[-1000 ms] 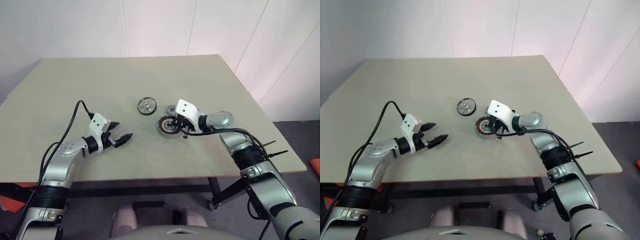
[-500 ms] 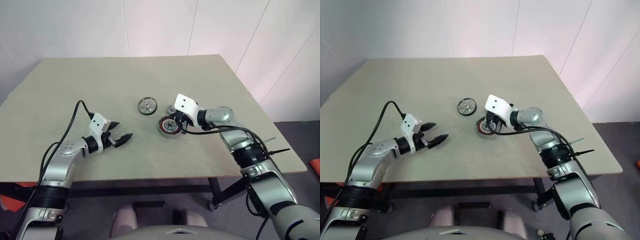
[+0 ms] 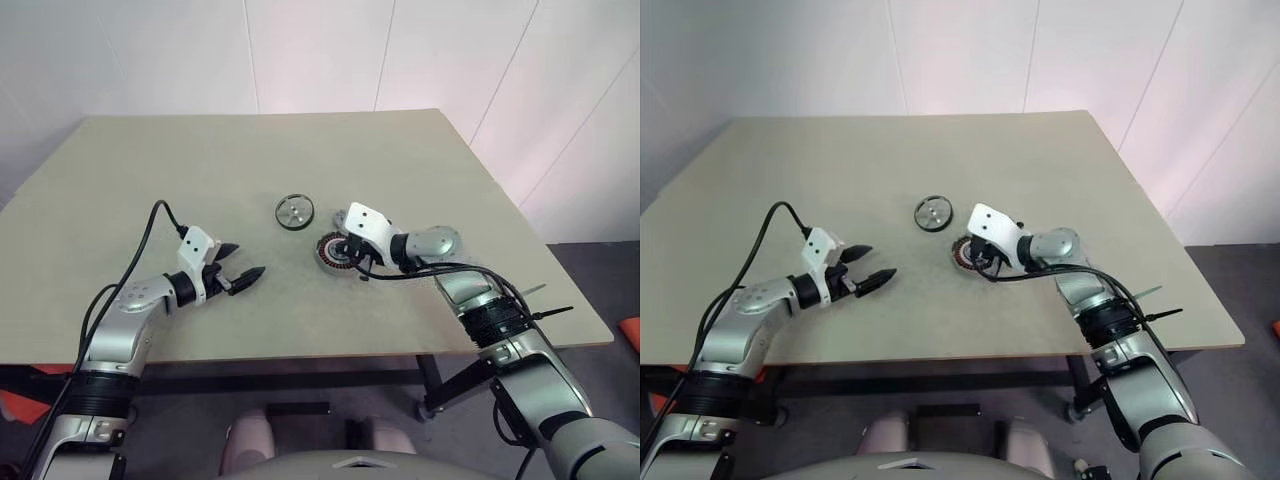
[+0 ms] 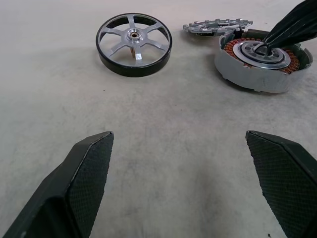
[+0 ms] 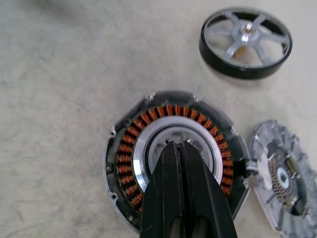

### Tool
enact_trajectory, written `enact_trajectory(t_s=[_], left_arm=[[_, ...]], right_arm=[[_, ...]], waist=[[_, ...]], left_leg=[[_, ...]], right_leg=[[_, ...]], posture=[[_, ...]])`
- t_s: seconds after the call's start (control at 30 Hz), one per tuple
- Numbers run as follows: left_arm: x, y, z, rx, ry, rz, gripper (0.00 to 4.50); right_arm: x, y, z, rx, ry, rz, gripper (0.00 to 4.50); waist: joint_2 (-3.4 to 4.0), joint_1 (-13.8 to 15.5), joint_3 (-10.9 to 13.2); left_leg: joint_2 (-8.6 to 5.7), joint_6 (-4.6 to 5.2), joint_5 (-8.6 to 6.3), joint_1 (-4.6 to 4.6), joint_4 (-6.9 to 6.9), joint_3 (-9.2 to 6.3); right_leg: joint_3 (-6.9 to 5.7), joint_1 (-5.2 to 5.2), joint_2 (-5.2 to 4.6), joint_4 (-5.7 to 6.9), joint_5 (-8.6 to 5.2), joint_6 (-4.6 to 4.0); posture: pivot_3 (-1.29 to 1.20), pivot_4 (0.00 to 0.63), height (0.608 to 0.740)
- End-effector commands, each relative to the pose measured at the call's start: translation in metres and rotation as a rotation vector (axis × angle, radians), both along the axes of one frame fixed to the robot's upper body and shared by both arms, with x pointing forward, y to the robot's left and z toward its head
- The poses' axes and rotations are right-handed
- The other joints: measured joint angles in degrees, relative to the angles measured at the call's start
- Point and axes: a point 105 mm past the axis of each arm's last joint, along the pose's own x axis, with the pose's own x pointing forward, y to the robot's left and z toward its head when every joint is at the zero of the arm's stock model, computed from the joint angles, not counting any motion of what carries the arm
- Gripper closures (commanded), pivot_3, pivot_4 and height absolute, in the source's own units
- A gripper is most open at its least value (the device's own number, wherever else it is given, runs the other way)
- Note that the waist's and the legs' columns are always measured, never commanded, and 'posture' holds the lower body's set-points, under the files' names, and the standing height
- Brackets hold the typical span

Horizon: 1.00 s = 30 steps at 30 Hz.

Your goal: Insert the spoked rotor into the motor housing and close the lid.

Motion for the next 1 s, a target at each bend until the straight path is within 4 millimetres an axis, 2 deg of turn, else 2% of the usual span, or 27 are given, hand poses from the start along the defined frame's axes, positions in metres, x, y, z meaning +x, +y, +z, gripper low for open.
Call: enact_trajectory(t_s=[0.03,0.13,0.23,0.43,0.63,0.7,0.83,1.0], left_arm=[[0.003,-0.001,0.013,0.014,-0.053,-0.010,0.00],[0.002,-0.001,0.012,0.016,-0.050,-0.013,0.00],[0.002,-0.002,0.011,0.016,-0.047,-0.014,0.00],[0.007,-0.003,0.010,-0.007,-0.039,0.016,0.00],[0.041,0.009,0.002,-0.141,0.048,0.284,0.00],[0.050,0.007,-0.001,-0.212,0.095,0.341,0.00],[0.073,-0.007,-0.004,-0.344,0.162,0.389,0.00],[0.092,-0.026,-0.001,-0.466,0.224,0.380,0.00]], right_arm=[[0.011,0.000,0.010,0.011,-0.043,-0.019,4.46],[0.015,-0.005,0.005,0.009,-0.032,-0.046,4.46],[0.011,-0.003,0.006,0.022,-0.028,-0.025,4.46],[0.011,0.000,0.026,0.076,-0.062,-0.020,4.46],[0.017,-0.002,0.057,0.128,-0.131,-0.042,4.46],[0.018,-0.003,0.064,0.139,-0.150,-0.050,4.46],[0.020,-0.006,0.072,0.144,-0.178,-0.067,4.46],[0.019,-0.008,0.071,0.142,-0.176,-0.073,4.46]], waist=[[0.00,0.0,0.0],[0.00,0.0,0.0],[0.00,0.0,0.0],[0.00,0.0,0.0],[0.00,0.2,0.0],[-0.01,0.2,0.0],[-0.03,0.6,0.0],[-0.04,1.0,0.0]], left_leg=[[0.00,0.00,0.00,0.01,0.00,0.00],[0.01,-0.01,0.00,0.04,0.00,0.00],[0.00,-0.01,0.00,0.06,0.00,0.00],[0.00,-0.01,0.00,0.04,0.00,0.00],[0.00,-0.02,0.01,0.05,0.01,0.00],[-0.01,-0.03,0.02,0.06,0.01,0.00],[-0.02,-0.01,0.02,-0.01,0.01,-0.01],[-0.02,-0.01,0.01,-0.05,0.01,0.00]], right_leg=[[0.00,0.01,0.00,0.00,0.00,0.00],[0.00,0.03,0.00,0.01,0.00,0.00],[0.00,0.06,0.00,0.00,0.00,0.00],[0.00,0.04,0.00,0.00,0.00,0.00],[0.00,0.06,0.00,0.01,0.00,0.00],[0.00,0.08,0.00,0.02,0.00,0.01],[-0.01,0.07,0.00,-0.04,0.01,0.01],[-0.02,0.05,0.00,-0.10,0.01,0.01]], posture=[[0.00,0.000,0.740],[0.00,0.000,0.740],[0.00,0.000,0.740],[0.00,0.000,0.740],[0.00,0.000,0.740],[0.00,0.000,0.740],[0.00,0.000,0.740],[0.00,0.000,0.740]])
